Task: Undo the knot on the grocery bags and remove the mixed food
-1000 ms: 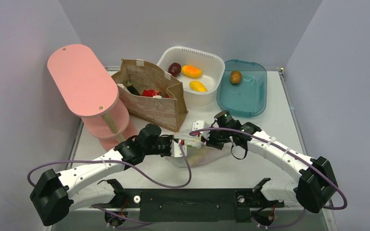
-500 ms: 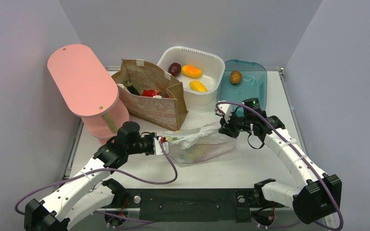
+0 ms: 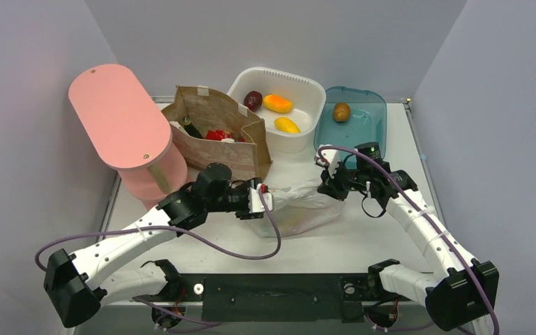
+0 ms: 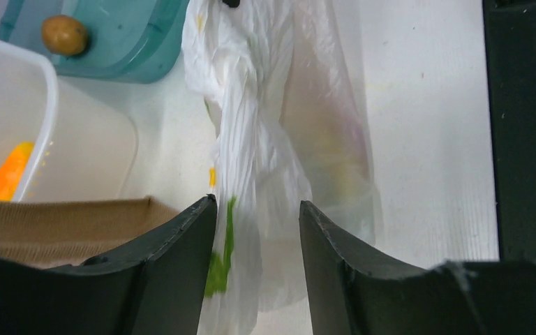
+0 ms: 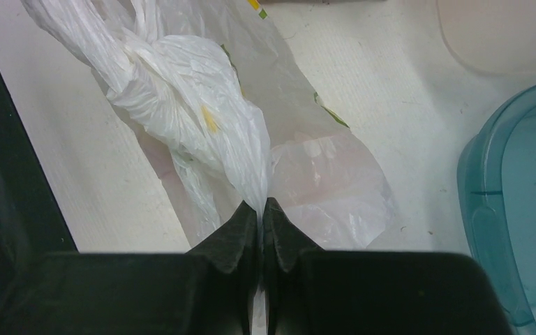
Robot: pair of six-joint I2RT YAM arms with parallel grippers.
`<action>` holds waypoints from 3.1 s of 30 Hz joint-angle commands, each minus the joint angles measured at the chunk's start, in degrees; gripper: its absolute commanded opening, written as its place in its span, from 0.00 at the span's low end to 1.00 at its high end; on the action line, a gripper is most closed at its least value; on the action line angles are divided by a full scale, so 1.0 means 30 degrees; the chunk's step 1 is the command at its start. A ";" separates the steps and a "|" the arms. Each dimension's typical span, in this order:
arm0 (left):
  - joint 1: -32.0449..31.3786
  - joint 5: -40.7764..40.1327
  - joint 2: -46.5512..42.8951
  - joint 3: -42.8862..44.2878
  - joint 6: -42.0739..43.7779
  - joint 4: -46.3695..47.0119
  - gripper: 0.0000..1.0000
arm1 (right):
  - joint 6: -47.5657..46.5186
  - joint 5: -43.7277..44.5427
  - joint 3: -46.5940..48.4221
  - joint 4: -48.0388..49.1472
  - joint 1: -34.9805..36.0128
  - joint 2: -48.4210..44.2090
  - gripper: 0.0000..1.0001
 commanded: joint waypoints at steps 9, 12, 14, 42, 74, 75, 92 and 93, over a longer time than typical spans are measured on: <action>-0.1233 -0.2585 0.3021 0.2427 -0.1208 0.1354 0.01 | -0.0315 0.0121 0.0170 0.0532 0.0229 -0.1625 0.00; 0.0636 -0.0394 0.1132 0.1265 -0.0179 -0.0464 0.00 | -0.0257 0.0394 0.0086 0.0041 -0.0647 -0.1690 0.00; 0.2753 0.0950 -0.0157 0.0357 0.0574 -0.1954 0.00 | -0.0140 0.0268 0.0122 -0.0259 -0.1495 -0.1548 0.00; 0.3002 0.1165 -0.4052 -0.2392 0.4407 -0.1380 0.00 | 0.2411 0.3358 0.2479 0.1399 0.1001 0.2249 0.38; -0.0488 0.1273 0.4444 0.5726 -0.5458 0.4170 0.01 | 1.6181 0.0641 0.0778 0.9370 0.0084 0.0035 0.00; -0.0514 0.0557 0.5372 0.5923 -0.5504 0.4398 0.00 | 1.6197 0.0594 0.0775 0.9334 0.0090 -0.0041 0.00; -0.0406 -0.1818 0.7127 -0.0248 0.0859 -0.1297 0.40 | 1.3626 0.1792 0.0546 0.5603 -0.3459 -0.0910 0.00; -0.0341 -0.1966 0.6931 -0.1020 0.1126 -0.1587 0.42 | 1.1918 0.2228 0.0752 0.4982 -0.3664 -0.0724 0.00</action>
